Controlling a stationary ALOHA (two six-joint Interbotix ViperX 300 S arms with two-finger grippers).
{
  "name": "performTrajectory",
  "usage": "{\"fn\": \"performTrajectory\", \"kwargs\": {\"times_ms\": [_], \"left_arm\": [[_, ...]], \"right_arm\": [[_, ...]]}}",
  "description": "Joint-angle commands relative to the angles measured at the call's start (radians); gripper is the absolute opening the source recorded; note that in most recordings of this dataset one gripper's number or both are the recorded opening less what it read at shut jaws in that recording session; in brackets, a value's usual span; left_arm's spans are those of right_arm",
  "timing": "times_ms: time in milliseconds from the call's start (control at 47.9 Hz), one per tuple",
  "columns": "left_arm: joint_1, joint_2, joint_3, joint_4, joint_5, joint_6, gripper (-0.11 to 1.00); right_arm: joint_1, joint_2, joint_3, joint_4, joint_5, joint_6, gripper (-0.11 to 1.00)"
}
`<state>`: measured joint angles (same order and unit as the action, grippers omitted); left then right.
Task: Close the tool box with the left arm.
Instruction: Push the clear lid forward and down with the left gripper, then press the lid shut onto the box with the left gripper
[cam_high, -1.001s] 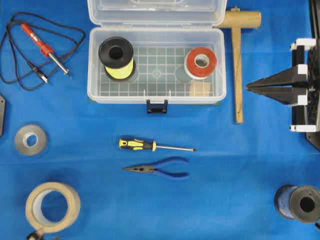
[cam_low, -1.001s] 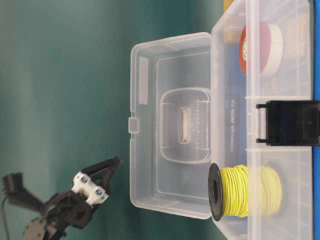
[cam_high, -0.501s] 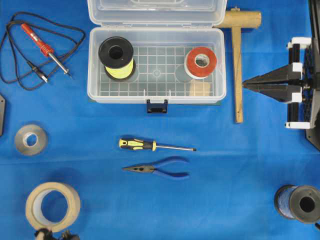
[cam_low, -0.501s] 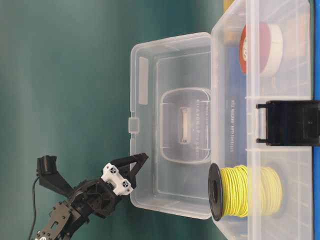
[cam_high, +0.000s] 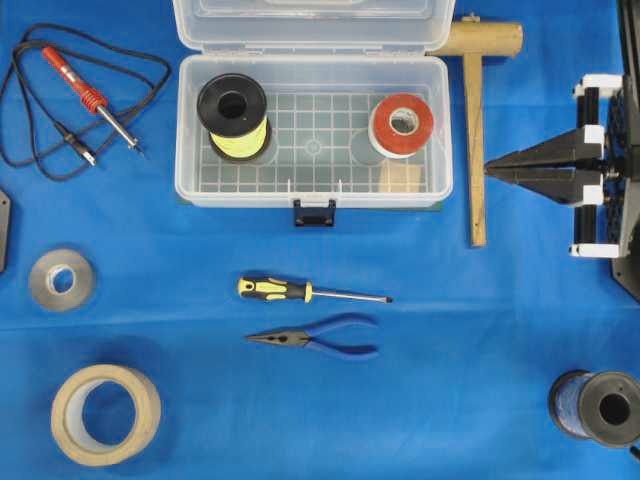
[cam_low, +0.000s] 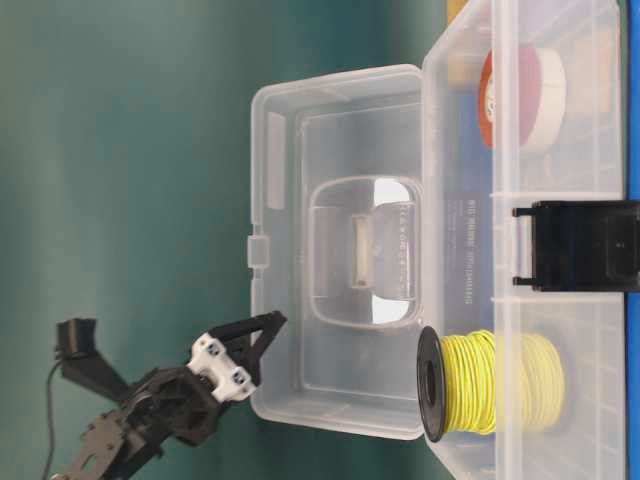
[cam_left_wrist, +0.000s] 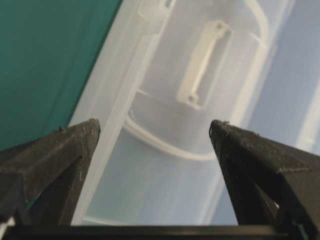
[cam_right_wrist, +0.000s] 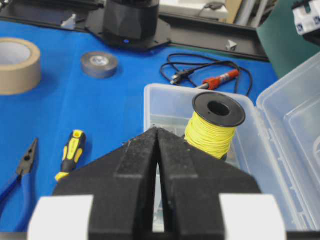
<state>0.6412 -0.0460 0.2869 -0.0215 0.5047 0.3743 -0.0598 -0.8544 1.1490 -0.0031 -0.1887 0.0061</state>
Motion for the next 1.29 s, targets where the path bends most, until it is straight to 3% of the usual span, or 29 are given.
{"fn": "performTrajectory", "kwargs": {"times_ms": [0,542,647,772,1127,1273], "left_arm": [[-0.066,-0.043,0.012,-0.005,0.038,-0.018,0.93],[-0.291,-0.235,0.187,-0.02,0.054,-0.064,0.93],[-0.345,-0.265,0.225,-0.015,0.043,-0.158,0.93],[-0.407,-0.299,0.272,-0.015,0.04,-0.218,0.93],[-0.644,-0.426,0.394,-0.017,-0.094,-0.337,0.93],[-0.68,-0.491,0.446,-0.017,-0.14,-0.359,0.92]], "right_arm": [[-0.002,0.003,-0.011,0.0,-0.009,0.0,0.0],[-0.002,0.003,-0.011,0.0,-0.005,0.0,0.0],[-0.003,0.003,-0.011,0.0,-0.005,0.0,0.0],[-0.003,0.006,-0.011,0.0,-0.005,0.0,0.0],[-0.005,0.014,-0.009,0.0,-0.005,-0.002,0.0],[-0.005,0.018,-0.009,0.0,-0.006,-0.002,0.0]]}}
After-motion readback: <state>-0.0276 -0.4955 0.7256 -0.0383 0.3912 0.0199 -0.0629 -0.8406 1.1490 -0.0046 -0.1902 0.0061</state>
